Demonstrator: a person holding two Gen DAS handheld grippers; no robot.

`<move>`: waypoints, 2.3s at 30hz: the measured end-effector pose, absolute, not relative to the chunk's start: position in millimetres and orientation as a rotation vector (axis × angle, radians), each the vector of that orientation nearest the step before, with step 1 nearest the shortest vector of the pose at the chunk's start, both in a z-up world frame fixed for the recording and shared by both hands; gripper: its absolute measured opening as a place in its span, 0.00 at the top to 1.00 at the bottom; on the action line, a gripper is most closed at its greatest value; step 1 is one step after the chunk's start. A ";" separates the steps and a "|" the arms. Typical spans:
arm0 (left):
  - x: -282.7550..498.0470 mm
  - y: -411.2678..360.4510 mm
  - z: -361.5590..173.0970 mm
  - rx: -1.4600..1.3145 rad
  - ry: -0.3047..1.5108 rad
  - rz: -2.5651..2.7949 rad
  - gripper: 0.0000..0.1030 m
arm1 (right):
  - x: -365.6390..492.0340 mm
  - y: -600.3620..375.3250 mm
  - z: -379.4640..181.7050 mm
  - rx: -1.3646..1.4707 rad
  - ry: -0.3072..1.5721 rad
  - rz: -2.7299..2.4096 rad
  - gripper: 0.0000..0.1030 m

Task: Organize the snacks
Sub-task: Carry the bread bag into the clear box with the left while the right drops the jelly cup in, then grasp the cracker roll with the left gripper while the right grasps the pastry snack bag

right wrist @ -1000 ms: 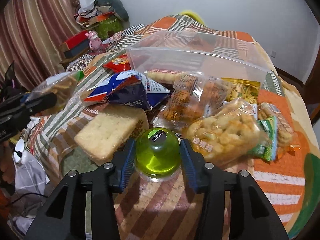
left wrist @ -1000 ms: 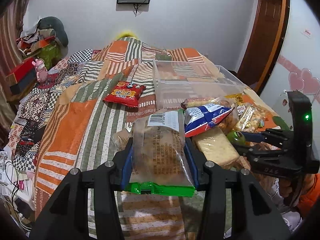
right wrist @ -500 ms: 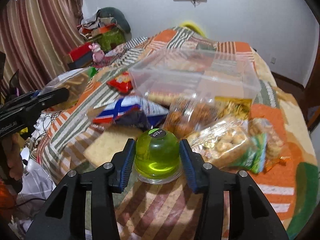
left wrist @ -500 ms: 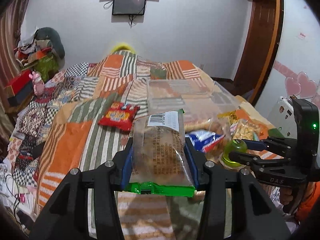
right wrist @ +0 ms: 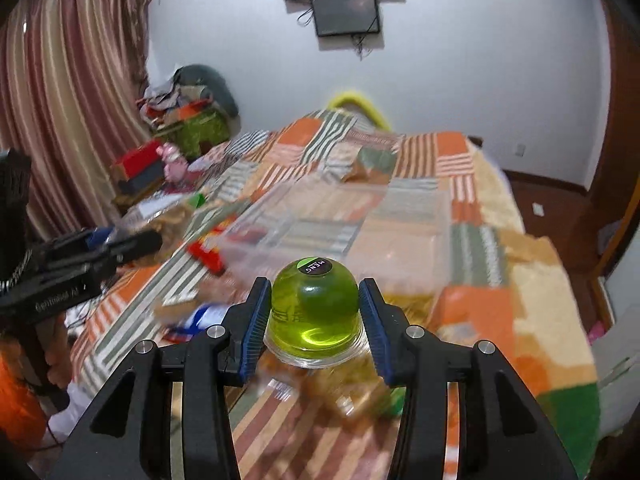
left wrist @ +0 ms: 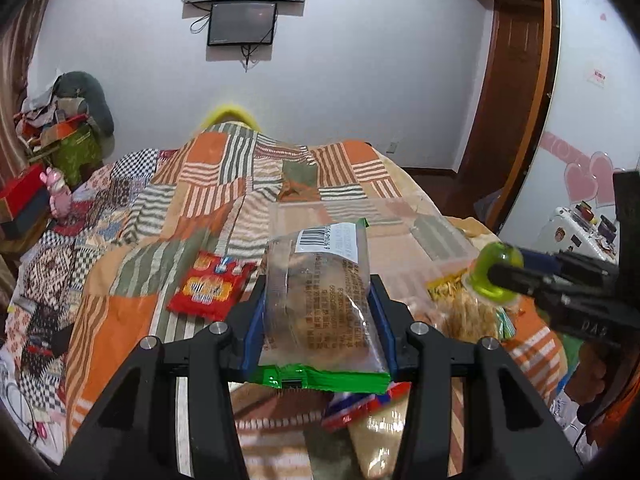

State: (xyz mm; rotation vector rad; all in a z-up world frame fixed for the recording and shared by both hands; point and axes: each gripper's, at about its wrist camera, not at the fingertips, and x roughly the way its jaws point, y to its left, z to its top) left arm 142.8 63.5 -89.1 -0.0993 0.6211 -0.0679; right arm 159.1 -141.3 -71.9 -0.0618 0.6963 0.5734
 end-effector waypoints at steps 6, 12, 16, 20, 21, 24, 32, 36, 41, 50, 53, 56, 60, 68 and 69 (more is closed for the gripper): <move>182.5 51.6 -91.4 -0.079 0.636 -0.094 0.55 | 188.9 -138.8 -74.8 -0.049 0.691 0.517 0.59; 225.3 45.7 -103.6 -0.077 0.687 -0.113 0.55 | 218.1 -133.0 -80.5 -0.068 0.700 0.487 0.59; 251.5 49.4 -116.3 -0.096 0.745 -0.124 0.55 | 241.0 -126.1 -86.6 -0.096 0.723 0.472 0.59; 276.6 53.4 -130.7 -0.120 0.805 -0.122 0.55 | 254.2 -120.6 -96.6 -0.129 0.754 0.457 0.59; 281.9 54.4 -134.4 -0.126 0.818 -0.123 0.55 | 256.7 -119.1 -100.1 -0.131 0.767 0.457 0.59; 288.3 52.9 -140.9 -0.126 0.836 -0.133 0.55 | 259.7 -118.6 -108.9 -0.127 0.798 0.465 0.59; 284.9 36.3 -138.4 -0.034 0.826 -0.139 0.53 | 263.1 -118.0 -120.7 -0.142 0.864 0.473 0.59; 274.4 39.8 -126.2 -0.039 0.800 -0.130 0.51 | 260.3 -125.3 -115.0 -0.106 0.860 0.477 0.58; 251.8 53.1 -104.1 -0.043 0.747 -0.104 0.44 | 249.1 -132.8 -95.6 -0.093 0.822 0.476 0.58; 200.5 90.8 -99.7 -0.009 0.736 -0.020 0.35 | 212.8 -149.8 -77.1 -0.082 0.770 0.472 0.52; 187.4 99.8 -112.4 -0.015 0.770 -0.010 0.35 | 201.6 -153.7 -79.8 -0.083 0.775 0.464 0.51; 178.1 106.9 -130.7 -0.024 0.818 -0.005 0.35 | 192.9 -158.1 -86.9 -0.076 0.795 0.462 0.51; 169.4 113.6 -159.2 -0.053 0.889 -0.004 0.35 | 182.7 -159.9 -100.0 -0.089 0.831 0.449 0.50; 171.2 116.6 -200.4 -0.092 0.969 -0.050 0.30 | 178.0 -161.4 -125.9 -0.068 0.913 0.453 0.43; 173.1 117.4 -202.1 -0.105 0.971 -0.055 0.28 | 177.9 -160.4 -129.0 -0.062 0.922 0.457 0.43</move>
